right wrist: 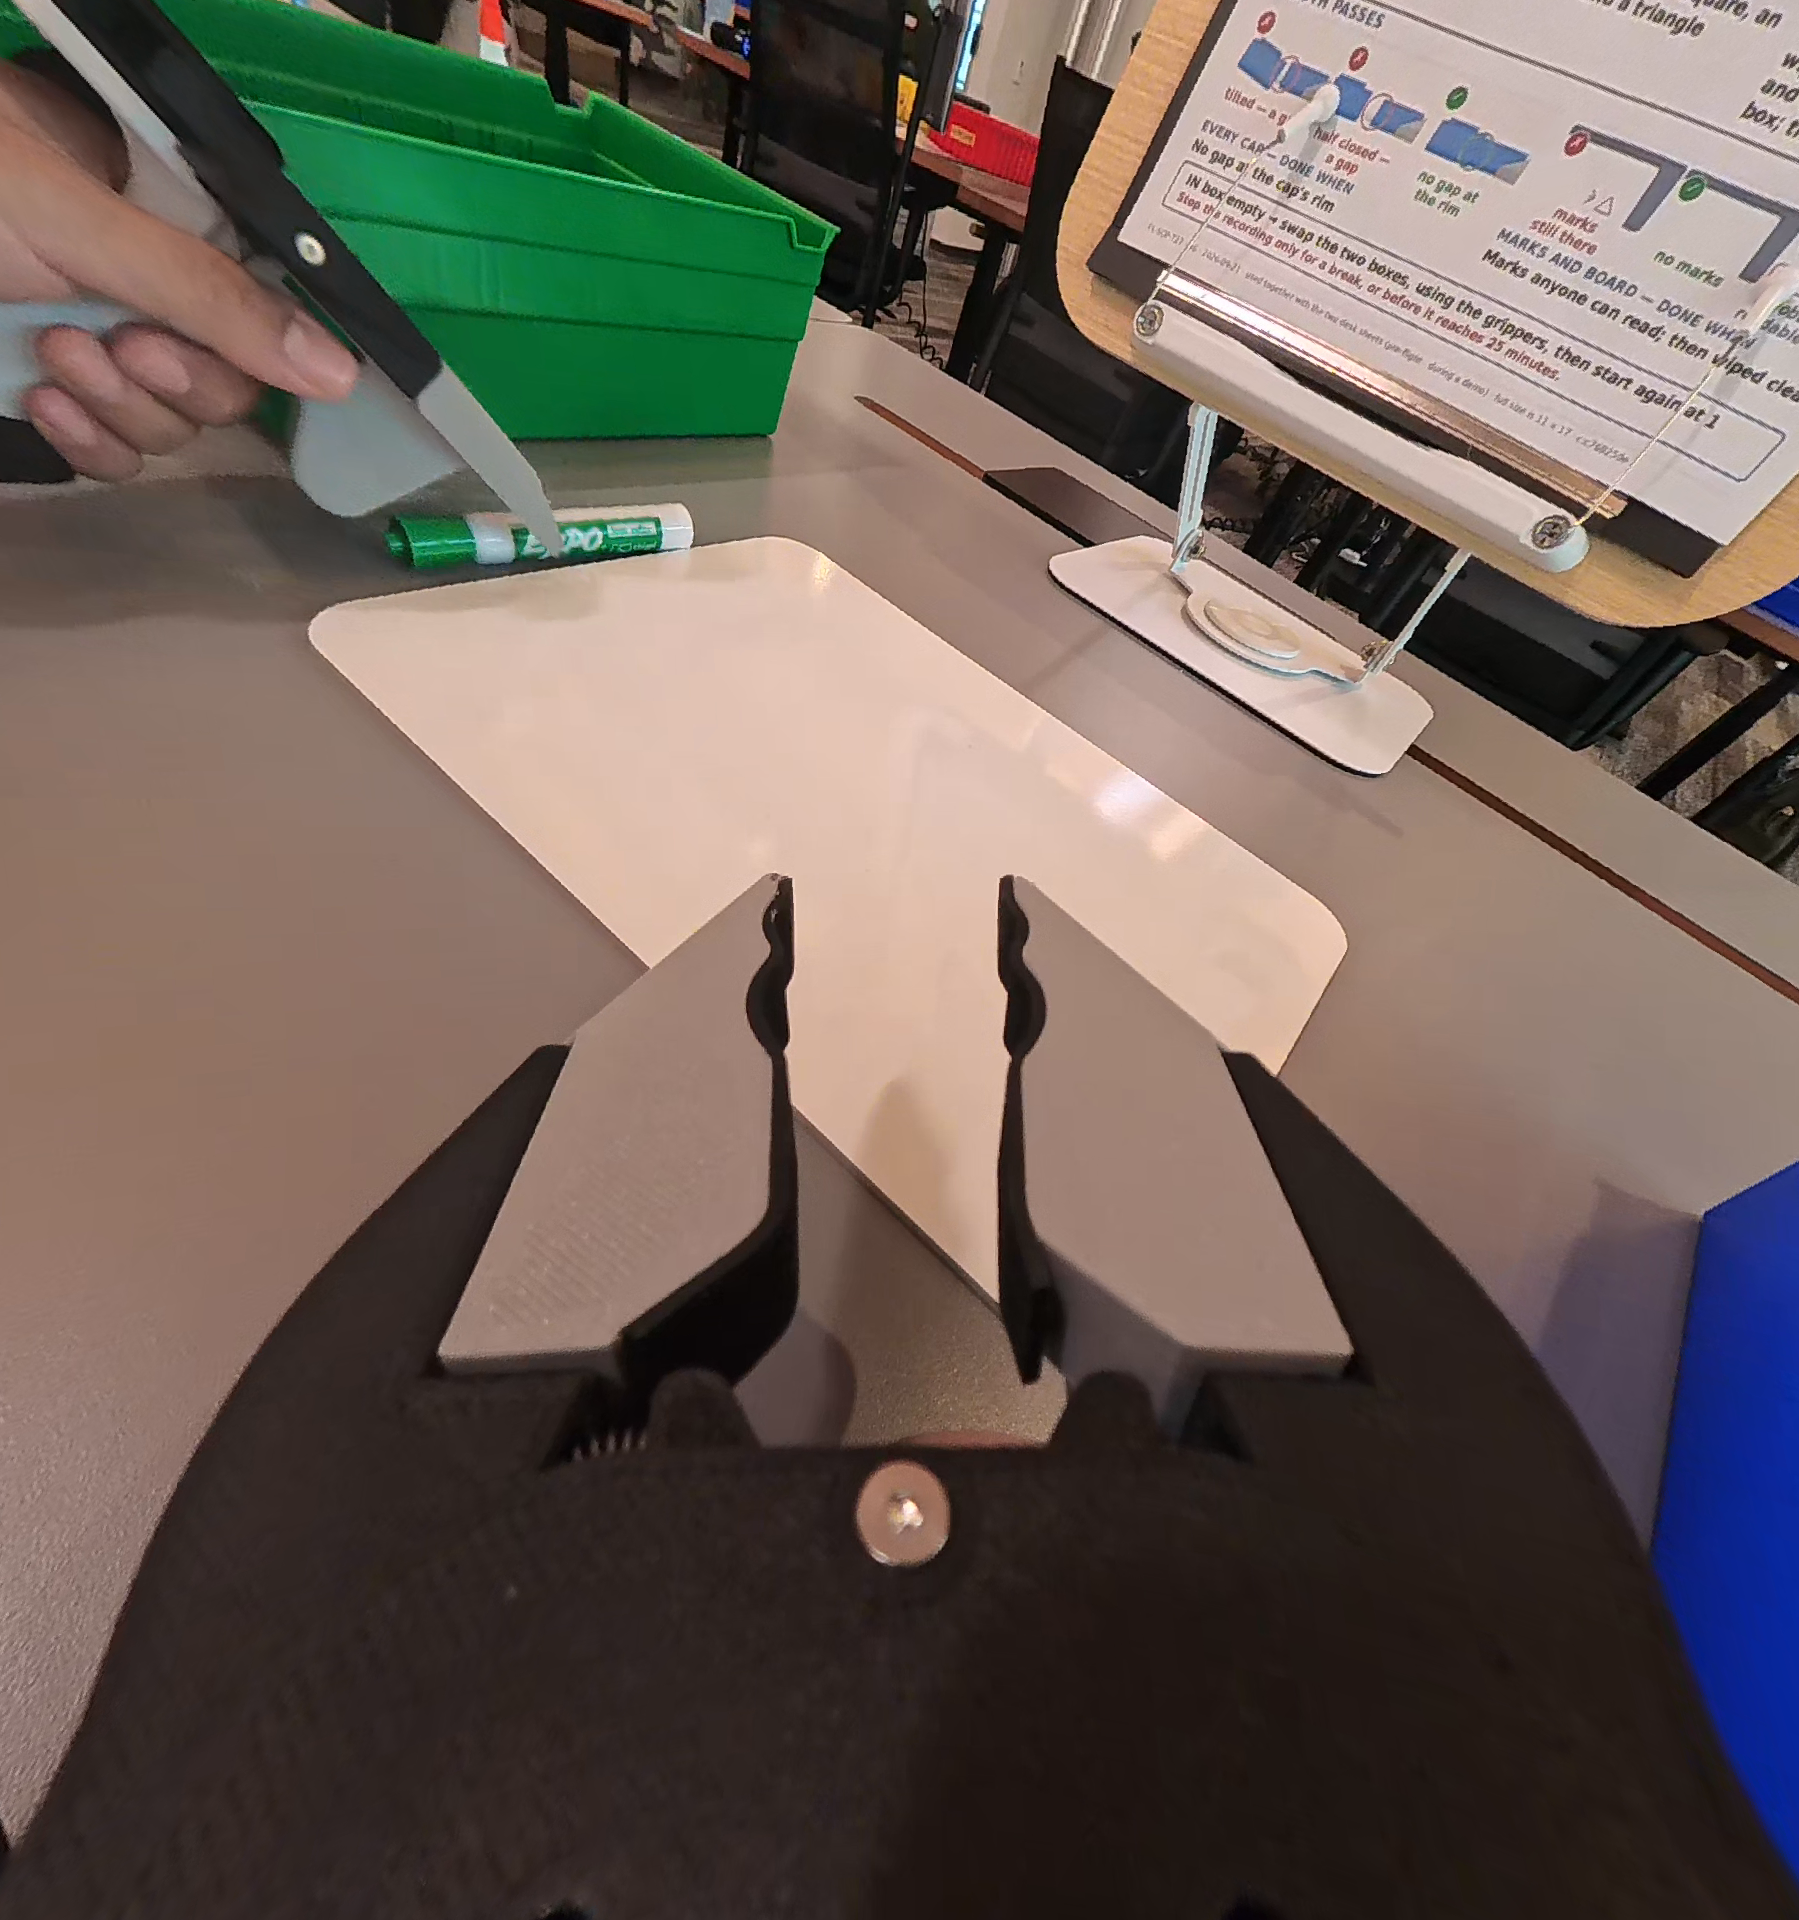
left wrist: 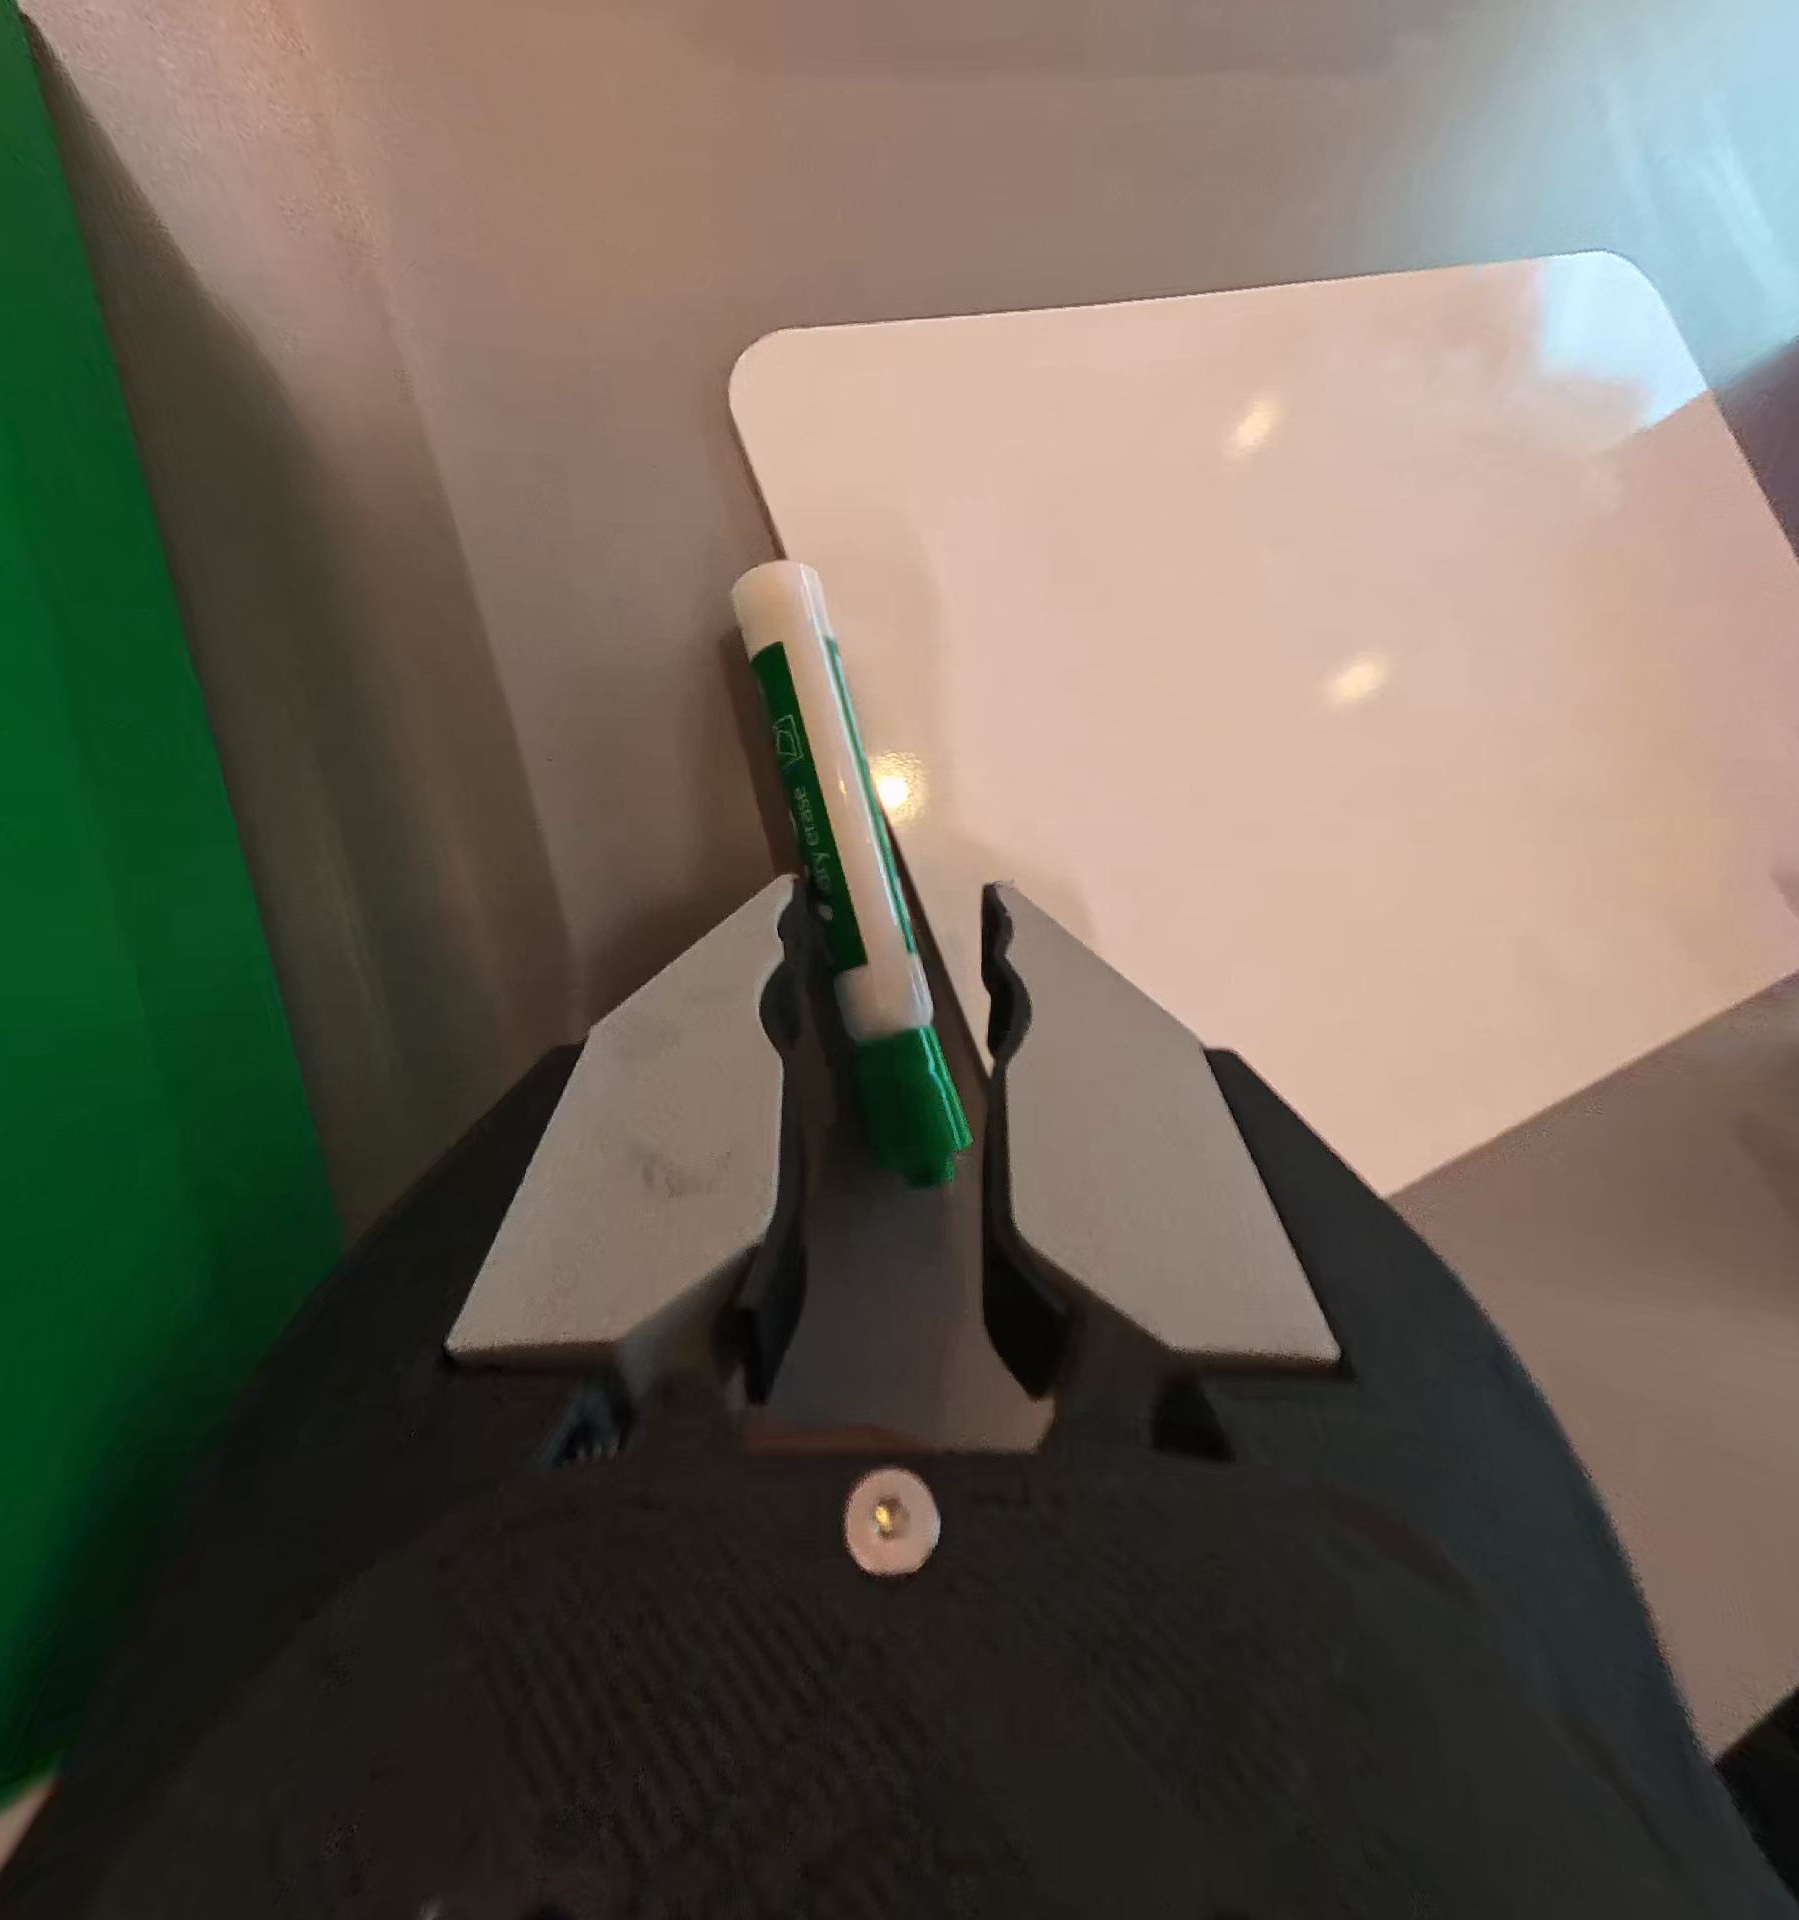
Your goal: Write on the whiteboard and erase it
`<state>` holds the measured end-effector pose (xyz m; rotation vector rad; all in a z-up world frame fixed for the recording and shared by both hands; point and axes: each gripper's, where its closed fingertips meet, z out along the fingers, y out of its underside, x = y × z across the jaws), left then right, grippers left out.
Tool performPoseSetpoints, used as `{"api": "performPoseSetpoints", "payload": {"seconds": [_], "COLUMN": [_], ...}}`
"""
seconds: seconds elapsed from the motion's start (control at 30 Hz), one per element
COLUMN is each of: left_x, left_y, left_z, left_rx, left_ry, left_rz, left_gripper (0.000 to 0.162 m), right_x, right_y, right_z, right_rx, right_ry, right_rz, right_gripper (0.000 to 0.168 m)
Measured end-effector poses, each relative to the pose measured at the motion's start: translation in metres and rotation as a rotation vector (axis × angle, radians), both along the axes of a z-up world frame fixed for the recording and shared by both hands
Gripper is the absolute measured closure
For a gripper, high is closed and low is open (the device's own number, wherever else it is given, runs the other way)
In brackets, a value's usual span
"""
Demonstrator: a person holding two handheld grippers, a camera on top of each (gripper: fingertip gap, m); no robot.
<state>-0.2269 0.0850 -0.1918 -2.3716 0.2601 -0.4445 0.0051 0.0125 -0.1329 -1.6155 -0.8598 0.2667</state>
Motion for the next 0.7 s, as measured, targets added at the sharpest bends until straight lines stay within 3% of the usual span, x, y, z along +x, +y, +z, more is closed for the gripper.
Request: {"api": "performPoseSetpoints", "payload": {"seconds": [0.17,0.3,0.43,0.53,0.7], "left_x": [0.000,-0.007,-0.054,-0.100,-0.157], "left_y": [-0.017,-0.028,-0.018,-0.004,0.018], "left_z": [0.029,0.089,0.142,0.142,0.090], "left_rx": [0.063,0.216,0.348,0.307,0.154], "left_ry": [-0.010,-0.054,-0.044,-0.062,0.036], "left_rz": [-0.045,-0.072,0.011,0.100,0.185], "left_gripper": [0.125,0.127,0.126,0.125,0.125], "right_x": [0.000,0.000,0.000,0.000,0.000], "right_y": [0.000,0.000,0.000,0.000,0.001], "right_z": [0.000,0.000,0.000,0.001,-0.001], "right_rx": [0.001,0.002,0.004,0.011,0.004], "right_ry": [0.001,0.000,-0.003,-0.004,-0.011], "right_rz": [0.001,-0.001,-0.005,-0.008,-0.008], "right_gripper": [0.132,0.132,0.132,0.132,0.132]}}
